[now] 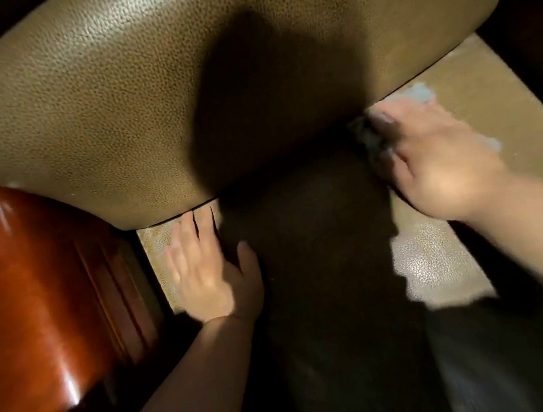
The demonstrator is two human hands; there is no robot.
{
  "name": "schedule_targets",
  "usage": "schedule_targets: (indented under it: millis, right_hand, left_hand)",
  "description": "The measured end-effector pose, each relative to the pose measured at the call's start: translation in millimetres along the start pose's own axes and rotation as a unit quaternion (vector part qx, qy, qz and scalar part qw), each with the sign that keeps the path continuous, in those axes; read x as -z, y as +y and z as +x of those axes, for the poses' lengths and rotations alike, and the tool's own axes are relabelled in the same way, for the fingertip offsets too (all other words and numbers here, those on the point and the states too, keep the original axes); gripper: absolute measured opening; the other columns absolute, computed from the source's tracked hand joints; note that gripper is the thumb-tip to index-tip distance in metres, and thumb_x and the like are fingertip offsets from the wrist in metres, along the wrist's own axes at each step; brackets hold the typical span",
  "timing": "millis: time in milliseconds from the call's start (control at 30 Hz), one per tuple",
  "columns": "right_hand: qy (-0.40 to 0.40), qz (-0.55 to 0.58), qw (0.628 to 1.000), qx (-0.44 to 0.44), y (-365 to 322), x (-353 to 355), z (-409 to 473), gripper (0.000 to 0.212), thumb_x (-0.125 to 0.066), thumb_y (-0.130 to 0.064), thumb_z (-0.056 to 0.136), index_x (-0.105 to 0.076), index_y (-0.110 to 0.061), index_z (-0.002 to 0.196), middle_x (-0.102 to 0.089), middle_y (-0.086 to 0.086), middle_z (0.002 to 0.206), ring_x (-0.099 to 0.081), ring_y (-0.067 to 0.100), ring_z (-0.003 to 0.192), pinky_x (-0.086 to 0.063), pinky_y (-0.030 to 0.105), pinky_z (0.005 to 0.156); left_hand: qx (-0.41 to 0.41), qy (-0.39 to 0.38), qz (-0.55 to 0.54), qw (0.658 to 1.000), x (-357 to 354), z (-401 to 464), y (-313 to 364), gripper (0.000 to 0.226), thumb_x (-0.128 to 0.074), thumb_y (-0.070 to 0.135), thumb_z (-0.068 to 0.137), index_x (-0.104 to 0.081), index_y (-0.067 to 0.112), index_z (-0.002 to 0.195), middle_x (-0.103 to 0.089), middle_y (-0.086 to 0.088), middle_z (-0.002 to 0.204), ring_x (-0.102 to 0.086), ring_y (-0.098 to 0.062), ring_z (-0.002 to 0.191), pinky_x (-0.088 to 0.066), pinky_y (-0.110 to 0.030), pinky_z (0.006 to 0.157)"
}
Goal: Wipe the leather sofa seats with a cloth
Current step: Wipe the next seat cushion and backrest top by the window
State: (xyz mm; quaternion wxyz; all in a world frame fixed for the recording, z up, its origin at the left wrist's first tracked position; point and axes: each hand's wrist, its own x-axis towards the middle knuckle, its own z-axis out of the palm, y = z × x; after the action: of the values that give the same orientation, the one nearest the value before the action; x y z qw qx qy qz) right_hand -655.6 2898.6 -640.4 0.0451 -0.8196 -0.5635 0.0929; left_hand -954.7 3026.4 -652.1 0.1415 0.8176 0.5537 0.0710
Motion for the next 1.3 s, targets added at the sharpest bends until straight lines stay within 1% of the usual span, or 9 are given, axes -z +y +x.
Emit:
schedule_targets:
  millis: [233, 300, 400, 500, 600, 733, 900, 1100, 1300]
  right_hand:
    - [0.041, 0.076, 0.985, -0.146, -56, -1, 7, 0.055, -0.040, -0.038, 0.097, -0.050, -0.011, 0.145, -0.046, 0.022, 0.150, -0.038, 0.042, 0.139, -0.032, 0.056, 0.117]
    - [0.011, 0.046, 0.992, -0.116, -75, -9, 5, 0.060, -0.032, -0.041, 0.102, -0.043, -0.014, 0.154, -0.034, 0.024, 0.161, -0.024, 0.046, 0.151, -0.013, 0.054, 0.125]
    - [-0.007, 0.055, 0.998, -0.007, -46, -6, -2, 0.063, -0.039, -0.038, 0.102, -0.044, -0.002, 0.153, -0.038, 0.031, 0.157, -0.032, 0.048, 0.149, -0.021, 0.056, 0.125]
    - [-0.042, 0.021, 0.999, -0.014, 17, 17, -9, 0.071, -0.030, -0.050, 0.099, -0.036, -0.015, 0.160, -0.036, 0.017, 0.163, -0.031, 0.039, 0.151, -0.022, 0.053, 0.125]
    - [-0.050, 0.042, 0.991, -0.115, 62, 30, -2, 0.071, -0.026, -0.049, 0.094, -0.042, -0.010, 0.150, -0.039, 0.019, 0.155, -0.035, 0.042, 0.146, -0.030, 0.057, 0.118]
    - [0.050, 0.078, 0.982, -0.162, 14, 12, 5, 0.058, -0.038, -0.040, 0.099, -0.053, -0.006, 0.143, -0.050, 0.025, 0.149, -0.045, 0.044, 0.139, -0.033, 0.055, 0.118]
    - [0.026, 0.060, 0.997, 0.035, -3, 8, -18, 0.061, -0.044, -0.041, 0.102, -0.048, -0.009, 0.154, -0.045, 0.012, 0.160, -0.038, 0.032, 0.149, -0.027, 0.047, 0.124]
    - [0.065, 0.099, 0.976, -0.182, 89, 15, 1, 0.058, -0.042, -0.029, 0.102, -0.040, -0.006, 0.155, -0.041, 0.018, 0.159, -0.036, 0.034, 0.149, -0.024, 0.041, 0.125]
    - [0.008, 0.055, 0.995, -0.078, 21, 11, -8, 0.066, -0.028, -0.046, 0.106, -0.035, -0.009, 0.160, -0.028, 0.015, 0.168, -0.023, 0.031, 0.157, -0.019, 0.045, 0.128]
  left_hand:
    - [-0.005, 0.000, 0.021, 1.000, -2, 2, 3, 0.077, -0.046, 0.043, 0.083, -0.048, 0.017, 0.156, -0.044, -0.017, 0.159, -0.037, -0.041, 0.149, -0.029, -0.061, 0.121]
    - [-0.005, -0.002, 0.031, 1.000, 0, 4, 5, 0.075, -0.045, 0.042, 0.085, -0.050, 0.015, 0.154, -0.046, -0.019, 0.157, -0.039, -0.044, 0.146, -0.033, -0.063, 0.118]
    - [-0.035, -0.026, 0.061, 0.997, 7, 1, 4, 0.068, -0.045, 0.041, 0.093, -0.048, 0.014, 0.155, -0.045, -0.020, 0.157, -0.039, -0.046, 0.145, -0.033, -0.063, 0.117]
    - [-0.084, -0.053, 0.065, 0.993, 19, 3, 15, 0.064, -0.046, 0.041, 0.094, -0.052, 0.014, 0.152, -0.049, -0.018, 0.155, -0.045, -0.041, 0.142, -0.036, -0.055, 0.117]
    - [0.013, -0.053, -0.010, 0.998, 12, 12, 69, 0.068, -0.044, 0.053, 0.088, -0.057, 0.020, 0.146, -0.053, -0.012, 0.147, -0.046, -0.032, 0.137, -0.039, -0.046, 0.116]
    - [0.067, -0.051, -0.078, 0.993, -11, 7, 141, 0.066, -0.061, 0.043, 0.096, -0.049, 0.009, 0.153, -0.049, -0.028, 0.145, -0.044, -0.041, 0.134, -0.021, -0.027, 0.115]
    - [0.037, -0.008, 0.030, 0.999, -35, 6, 125, 0.073, -0.052, 0.051, 0.085, -0.048, 0.020, 0.151, -0.041, -0.028, 0.151, -0.038, -0.048, 0.141, -0.034, -0.064, 0.116]
    - [0.016, 0.052, 0.041, 0.998, -46, 8, 126, 0.069, -0.051, 0.049, 0.089, -0.056, 0.010, 0.145, -0.050, -0.031, 0.143, -0.048, -0.051, 0.130, -0.041, -0.068, 0.107]
    - [-0.029, 0.080, 0.068, 0.994, -60, 9, 111, 0.067, -0.050, 0.046, 0.091, -0.058, 0.005, 0.143, -0.055, -0.032, 0.138, -0.052, -0.052, 0.130, -0.041, -0.066, 0.106]
